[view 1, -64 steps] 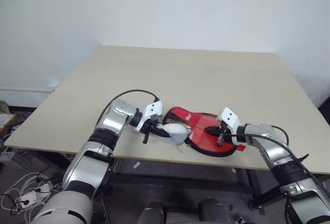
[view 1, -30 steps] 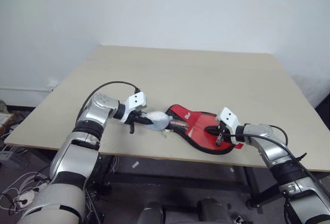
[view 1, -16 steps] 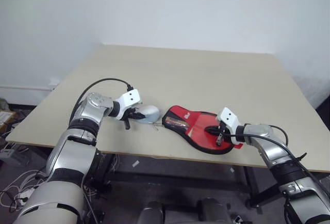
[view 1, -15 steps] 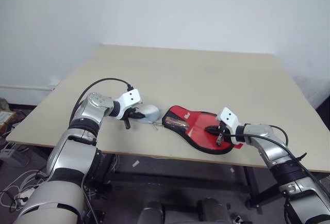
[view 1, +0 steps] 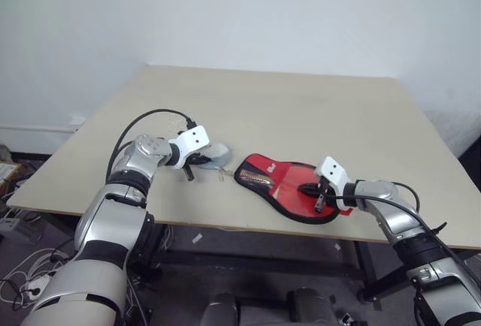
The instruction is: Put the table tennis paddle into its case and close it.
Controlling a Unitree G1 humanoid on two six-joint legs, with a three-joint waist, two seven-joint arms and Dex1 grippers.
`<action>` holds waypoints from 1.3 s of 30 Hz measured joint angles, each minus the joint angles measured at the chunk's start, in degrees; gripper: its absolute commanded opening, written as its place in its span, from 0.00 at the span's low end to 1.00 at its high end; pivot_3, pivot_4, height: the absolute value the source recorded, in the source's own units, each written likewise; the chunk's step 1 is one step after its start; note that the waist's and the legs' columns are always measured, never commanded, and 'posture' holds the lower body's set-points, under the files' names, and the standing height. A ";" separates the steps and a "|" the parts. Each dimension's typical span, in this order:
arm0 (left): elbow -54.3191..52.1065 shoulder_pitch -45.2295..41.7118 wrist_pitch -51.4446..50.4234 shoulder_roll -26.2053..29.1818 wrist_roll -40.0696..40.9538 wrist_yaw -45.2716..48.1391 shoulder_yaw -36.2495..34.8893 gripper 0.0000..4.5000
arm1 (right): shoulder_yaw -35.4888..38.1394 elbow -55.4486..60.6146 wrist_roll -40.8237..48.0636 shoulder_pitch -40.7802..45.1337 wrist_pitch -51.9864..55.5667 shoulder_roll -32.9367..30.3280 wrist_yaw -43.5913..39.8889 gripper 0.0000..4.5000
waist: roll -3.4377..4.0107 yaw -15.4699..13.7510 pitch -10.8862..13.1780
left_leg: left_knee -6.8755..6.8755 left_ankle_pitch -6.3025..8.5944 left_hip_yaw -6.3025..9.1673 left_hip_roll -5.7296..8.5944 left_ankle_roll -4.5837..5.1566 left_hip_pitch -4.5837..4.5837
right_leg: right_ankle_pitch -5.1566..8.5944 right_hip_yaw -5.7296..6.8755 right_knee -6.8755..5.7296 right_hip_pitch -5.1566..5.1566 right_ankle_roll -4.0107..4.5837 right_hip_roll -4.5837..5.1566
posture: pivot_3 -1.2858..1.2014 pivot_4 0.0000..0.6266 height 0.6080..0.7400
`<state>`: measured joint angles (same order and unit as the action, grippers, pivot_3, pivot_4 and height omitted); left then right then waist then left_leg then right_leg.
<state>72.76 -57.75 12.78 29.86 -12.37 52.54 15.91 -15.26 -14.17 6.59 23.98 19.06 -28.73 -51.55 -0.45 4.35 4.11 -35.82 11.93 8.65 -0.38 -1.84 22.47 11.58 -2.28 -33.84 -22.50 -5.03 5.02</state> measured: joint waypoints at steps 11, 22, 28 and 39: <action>0.42 -0.74 -0.83 -0.02 -0.56 -2.54 -1.73 0.75 | 0.04 -0.08 -0.07 -0.04 -0.25 -0.09 0.03 0.00 | 0.00 -0.05 -0.01 | 0.00 0.00 -0.01 -0.01 0.00 0.00 | -0.02 0.01 -0.01 0.04 0.00 0.00 | 0.52 0.00 1.00; 1.30 -1.35 -1.73 -0.23 0.05 -3.22 -5.03 0.75 | -0.06 -0.69 -0.92 0.37 -0.93 0.08 0.10 0.00 | 0.00 -0.04 -0.01 | 0.00 0.00 -0.01 -0.01 0.00 0.01 | -0.02 0.02 0.00 0.05 0.00 0.00 | 0.52 0.00 1.00; 1.36 -1.40 -3.56 0.10 2.40 -3.07 -9.24 0.75 | 0.16 -1.34 -1.09 0.49 -1.50 0.46 0.19 0.00 | 0.01 -0.02 0.00 | 0.00 0.00 0.00 -0.02 0.00 0.03 | -0.03 0.03 0.00 0.04 0.00 0.00 | 0.52 0.00 1.00; 1.35 -1.29 -4.27 2.33 5.82 -7.56 -15.61 0.75 | 3.27 -7.01 -1.05 2.57 -4.41 2.62 2.14 0.00 | 0.08 -0.10 0.04 | 0.00 0.00 -0.05 -0.02 0.00 0.18 | -0.57 0.02 0.06 0.01 0.02 0.01 | 0.52 0.00 1.00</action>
<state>74.11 -59.04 8.51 32.19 -6.55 44.98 0.30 -12.00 -21.18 5.55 26.55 14.65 -26.11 -49.42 -0.37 4.24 4.16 -35.82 11.93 8.61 -0.40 -1.84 22.65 11.02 -2.26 -33.78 -22.48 -5.01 5.03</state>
